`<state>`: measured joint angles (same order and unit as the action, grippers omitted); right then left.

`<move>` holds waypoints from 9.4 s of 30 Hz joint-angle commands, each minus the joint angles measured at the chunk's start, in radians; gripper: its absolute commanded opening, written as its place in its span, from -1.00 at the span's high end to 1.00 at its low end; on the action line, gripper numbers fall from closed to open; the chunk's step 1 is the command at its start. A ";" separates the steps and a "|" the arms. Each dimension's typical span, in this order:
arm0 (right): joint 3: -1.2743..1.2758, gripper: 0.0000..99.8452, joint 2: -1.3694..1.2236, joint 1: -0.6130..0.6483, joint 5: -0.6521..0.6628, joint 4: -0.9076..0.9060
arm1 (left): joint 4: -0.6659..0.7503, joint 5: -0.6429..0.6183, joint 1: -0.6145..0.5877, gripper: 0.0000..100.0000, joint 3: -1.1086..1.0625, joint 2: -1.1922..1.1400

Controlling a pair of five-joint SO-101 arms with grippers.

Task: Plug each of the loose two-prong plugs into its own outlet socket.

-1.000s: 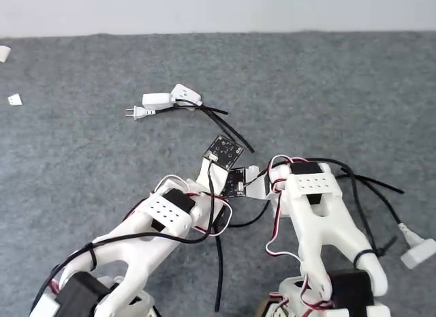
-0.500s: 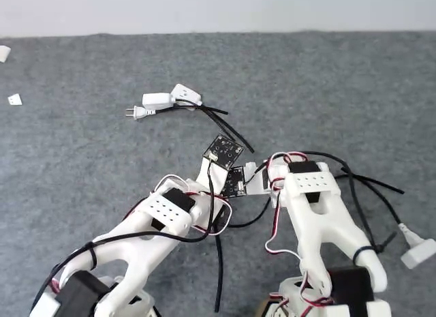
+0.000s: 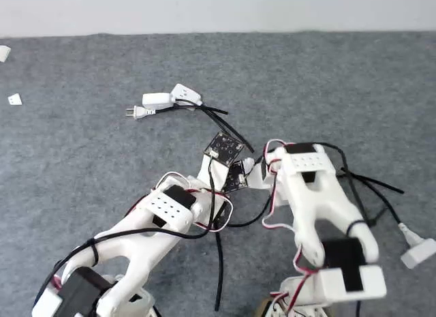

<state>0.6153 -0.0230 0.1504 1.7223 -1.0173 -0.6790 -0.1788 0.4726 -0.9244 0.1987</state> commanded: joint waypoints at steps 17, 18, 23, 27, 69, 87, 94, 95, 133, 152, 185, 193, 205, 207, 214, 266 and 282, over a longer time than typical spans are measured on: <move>-0.503 0.99 -0.364 -0.105 0.012 -0.426 | 0.008 -0.003 -0.052 0.97 0.039 0.008; -0.514 0.98 -0.361 -0.108 -0.018 -0.432 | 0.008 -0.003 -0.052 0.97 0.039 0.008; -0.574 0.98 -0.297 -0.142 -0.239 -0.432 | 0.005 -0.002 -0.005 0.97 0.038 0.003; -0.594 0.98 -0.213 -0.160 -0.497 -0.430 | -0.044 0.064 0.069 0.97 0.038 0.000; -0.170 0.91 0.018 -0.553 -1.261 -0.002 | -0.034 -0.015 0.091 0.57 0.030 0.008; -0.198 0.98 0.082 -0.642 -1.152 -0.085 | -0.037 -0.023 0.058 0.57 -0.136 0.436; -0.092 0.98 0.088 -0.647 -1.129 -0.010 | -0.032 -0.023 0.063 0.58 -0.266 0.669; -0.078 0.98 0.090 -0.644 -1.106 -0.001 | -0.032 -0.025 0.063 0.60 -0.266 0.661; 0.086 0.75 0.110 -0.579 -0.944 0.054 | 0.058 -0.015 0.002 0.95 -0.056 0.150; 0.117 0.87 0.107 -0.518 -0.876 0.065 | 0.057 -0.015 0.002 0.95 -0.056 0.150; 0.069 0.98 0.263 -0.521 -1.152 0.028 | 0.060 -0.017 0.002 0.94 -0.065 0.147; 0.141 0.98 0.834 -0.423 -1.226 -0.139 | -0.051 -0.017 -0.058 0.94 0.081 -0.003; 0.318 0.98 1.270 0.111 -1.393 -0.217 | -0.298 0.356 -0.009 0.94 0.271 -0.210; 0.338 0.98 1.256 0.185 -1.401 -0.211 | -0.298 0.404 0.012 0.94 0.243 -0.184; 0.348 0.98 1.227 0.272 -1.461 -0.211 | -0.293 0.448 0.054 0.94 0.179 -0.123; 0.328 0.98 0.820 -0.007 -1.952 0.085 | 0.209 -0.164 0.137 0.73 -0.136 0.178; 0.342 0.98 0.828 -0.082 -1.923 0.084 | 0.075 -0.261 0.180 0.40 0.004 0.026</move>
<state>1.0065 0.7948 0.0783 -0.2156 -0.9283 -0.5332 -0.4166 0.6736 -1.0610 0.3153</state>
